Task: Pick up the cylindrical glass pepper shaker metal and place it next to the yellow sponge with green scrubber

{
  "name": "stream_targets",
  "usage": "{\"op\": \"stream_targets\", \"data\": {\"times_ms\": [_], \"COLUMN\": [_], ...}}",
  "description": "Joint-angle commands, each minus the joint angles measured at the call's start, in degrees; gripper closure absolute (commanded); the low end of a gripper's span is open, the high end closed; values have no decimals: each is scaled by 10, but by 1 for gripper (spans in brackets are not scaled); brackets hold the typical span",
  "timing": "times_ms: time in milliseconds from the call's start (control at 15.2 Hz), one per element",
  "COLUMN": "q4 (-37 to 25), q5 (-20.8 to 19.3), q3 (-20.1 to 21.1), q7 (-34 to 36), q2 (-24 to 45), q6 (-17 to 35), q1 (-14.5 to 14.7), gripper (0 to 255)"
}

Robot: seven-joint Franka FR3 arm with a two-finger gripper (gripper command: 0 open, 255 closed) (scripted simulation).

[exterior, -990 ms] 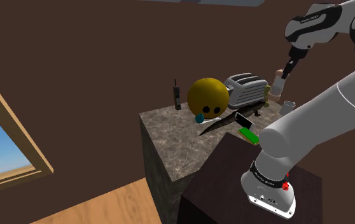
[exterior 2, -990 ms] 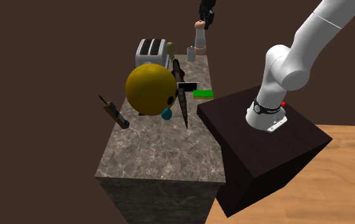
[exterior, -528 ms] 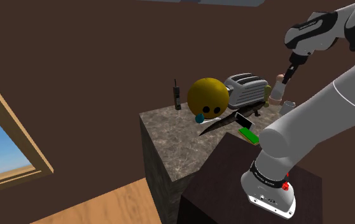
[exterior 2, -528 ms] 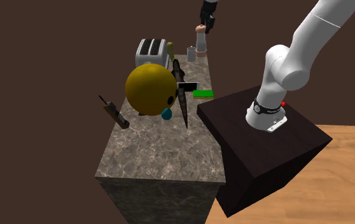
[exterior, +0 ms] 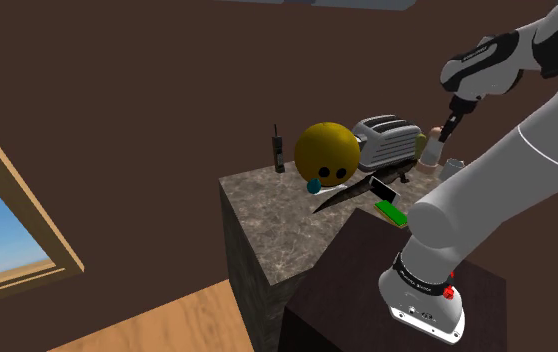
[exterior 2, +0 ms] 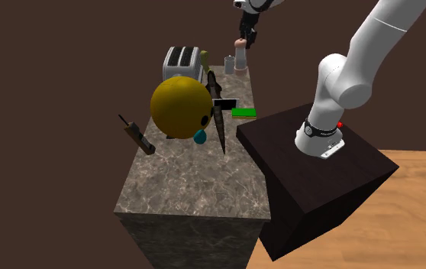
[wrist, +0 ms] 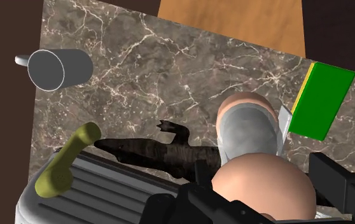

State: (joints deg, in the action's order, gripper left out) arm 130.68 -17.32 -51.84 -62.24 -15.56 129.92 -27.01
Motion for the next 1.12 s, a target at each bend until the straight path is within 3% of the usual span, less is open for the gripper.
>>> {"op": "stream_targets", "data": {"times_ms": [0, 594, 1056], "q4": [8, 45, 68], "q5": [7, 49, 121], "q3": [-8, -43, -69], "q7": [-4, -34, -86], "q2": [12, 67, 129], "q6": [19, 99, 162], "q1": [5, 24, 45], "gripper": [255, 255, 255]}}
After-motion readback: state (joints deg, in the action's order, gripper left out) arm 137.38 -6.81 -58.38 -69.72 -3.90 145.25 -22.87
